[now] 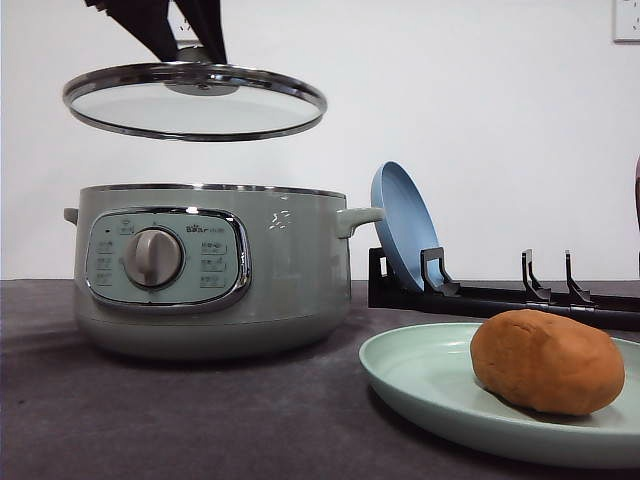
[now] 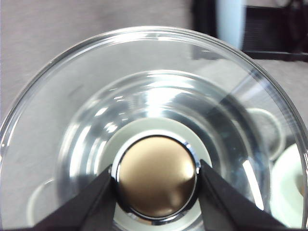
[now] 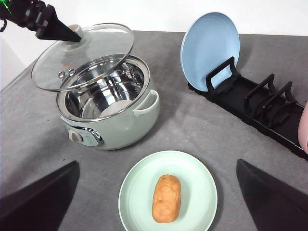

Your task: Transfer potato from steamer to green plate

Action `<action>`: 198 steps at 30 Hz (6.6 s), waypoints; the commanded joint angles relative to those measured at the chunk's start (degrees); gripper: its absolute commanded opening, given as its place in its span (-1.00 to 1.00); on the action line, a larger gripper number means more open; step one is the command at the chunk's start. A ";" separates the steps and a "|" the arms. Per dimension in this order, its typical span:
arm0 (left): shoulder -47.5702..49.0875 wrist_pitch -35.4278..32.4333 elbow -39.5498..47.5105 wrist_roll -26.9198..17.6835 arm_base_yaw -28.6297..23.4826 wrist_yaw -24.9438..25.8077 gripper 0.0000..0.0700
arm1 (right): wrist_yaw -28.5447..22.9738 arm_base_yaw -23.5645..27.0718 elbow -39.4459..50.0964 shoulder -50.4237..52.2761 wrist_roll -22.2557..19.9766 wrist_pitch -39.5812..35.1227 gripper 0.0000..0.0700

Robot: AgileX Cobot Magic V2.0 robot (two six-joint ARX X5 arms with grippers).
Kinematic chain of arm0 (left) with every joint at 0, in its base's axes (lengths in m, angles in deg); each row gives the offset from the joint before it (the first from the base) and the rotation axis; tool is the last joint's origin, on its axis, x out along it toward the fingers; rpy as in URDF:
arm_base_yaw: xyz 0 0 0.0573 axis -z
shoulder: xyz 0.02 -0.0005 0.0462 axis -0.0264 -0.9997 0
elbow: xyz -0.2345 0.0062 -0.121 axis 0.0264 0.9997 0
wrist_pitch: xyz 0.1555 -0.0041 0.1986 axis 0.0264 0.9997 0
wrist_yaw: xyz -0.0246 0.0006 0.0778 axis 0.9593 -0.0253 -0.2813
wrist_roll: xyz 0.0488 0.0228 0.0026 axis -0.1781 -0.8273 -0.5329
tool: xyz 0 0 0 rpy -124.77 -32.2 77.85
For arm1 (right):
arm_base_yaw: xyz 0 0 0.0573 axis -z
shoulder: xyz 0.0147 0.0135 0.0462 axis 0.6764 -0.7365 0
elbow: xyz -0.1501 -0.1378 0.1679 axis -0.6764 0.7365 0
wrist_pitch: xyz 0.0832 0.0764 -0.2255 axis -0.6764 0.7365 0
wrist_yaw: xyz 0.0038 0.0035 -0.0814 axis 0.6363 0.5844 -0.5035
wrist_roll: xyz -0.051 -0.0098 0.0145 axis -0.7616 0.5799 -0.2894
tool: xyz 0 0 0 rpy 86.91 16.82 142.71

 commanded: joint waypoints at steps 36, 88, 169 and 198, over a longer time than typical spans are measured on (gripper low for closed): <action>0.96 -8.15 9.51 -1.15 2.01 -0.03 -0.99 | -0.39 -0.50 -0.94 -0.28 -0.75 -0.77 0.88; -6.29 -7.33 9.51 -3.64 3.89 -3.02 -0.97 | -2.93 -0.50 -0.94 -0.28 -1.34 -0.77 0.88; 67.08 -16.22 54.07 9.47 4.59 9.11 -1.00 | 1.63 -0.52 21.57 7.76 -2.85 -14.05 -0.93; 94.37 -59.70 108.08 9.99 -20.63 2.24 -1.00 | 1.60 -0.52 21.57 7.76 -2.85 -14.05 -0.93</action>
